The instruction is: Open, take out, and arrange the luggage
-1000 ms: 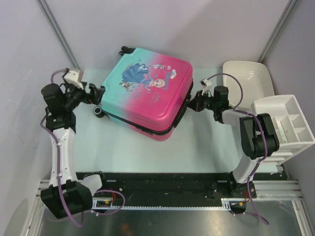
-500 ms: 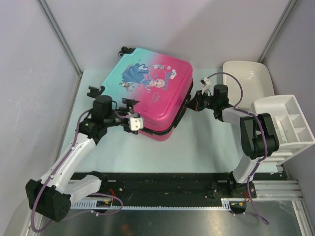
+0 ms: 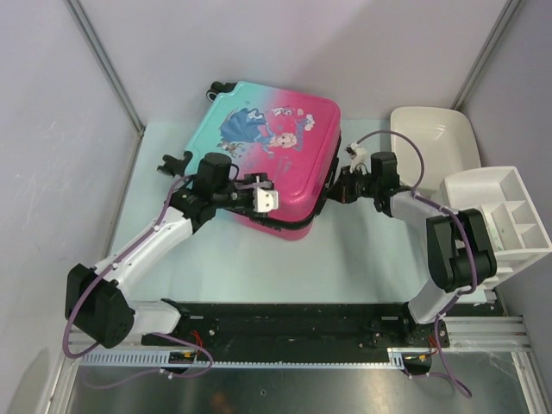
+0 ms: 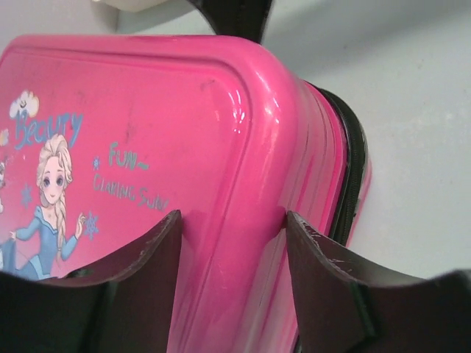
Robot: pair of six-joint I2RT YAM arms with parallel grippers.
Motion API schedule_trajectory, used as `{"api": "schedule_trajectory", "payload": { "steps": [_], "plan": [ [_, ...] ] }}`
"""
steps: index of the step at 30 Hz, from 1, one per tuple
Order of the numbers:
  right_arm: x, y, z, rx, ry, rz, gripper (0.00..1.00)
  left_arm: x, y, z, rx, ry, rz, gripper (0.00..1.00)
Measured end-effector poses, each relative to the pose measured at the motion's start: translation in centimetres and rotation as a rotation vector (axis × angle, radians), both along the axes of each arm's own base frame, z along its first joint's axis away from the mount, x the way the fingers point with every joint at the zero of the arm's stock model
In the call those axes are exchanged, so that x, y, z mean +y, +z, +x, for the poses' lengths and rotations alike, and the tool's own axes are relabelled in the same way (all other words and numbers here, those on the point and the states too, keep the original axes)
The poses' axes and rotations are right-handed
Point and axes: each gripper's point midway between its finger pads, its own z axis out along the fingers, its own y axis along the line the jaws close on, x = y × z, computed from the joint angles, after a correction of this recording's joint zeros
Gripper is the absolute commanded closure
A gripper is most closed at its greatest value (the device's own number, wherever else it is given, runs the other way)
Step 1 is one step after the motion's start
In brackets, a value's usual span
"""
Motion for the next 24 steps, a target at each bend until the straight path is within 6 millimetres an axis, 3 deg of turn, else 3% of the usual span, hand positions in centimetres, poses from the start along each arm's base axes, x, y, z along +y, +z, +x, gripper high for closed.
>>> {"api": "schedule_trajectory", "payload": {
  "steps": [7, 14, 18, 24],
  "plan": [
    [0.8, -0.1, -3.9, 0.001, -0.016, -0.041, 1.0, -1.2, 0.0, 0.7, 0.13, 0.099, -0.101, 0.55],
    [0.9, 0.2, -5.1, -0.014, -0.17, -0.058, 1.0, -2.7, 0.1, 0.9, 0.232, 0.196, -0.154, 0.58],
    [1.2, 0.0, -8.2, -0.003, -0.184, -0.055, 1.0, -3.6, 0.3, 1.2, 0.279, 0.229, -0.189, 0.59],
    [0.8, 1.2, -9.2, -0.033, -0.241, -0.033, 1.0, -4.8, 0.6, 1.3, 0.343, 0.249, -0.235, 0.6]
  ]
}}
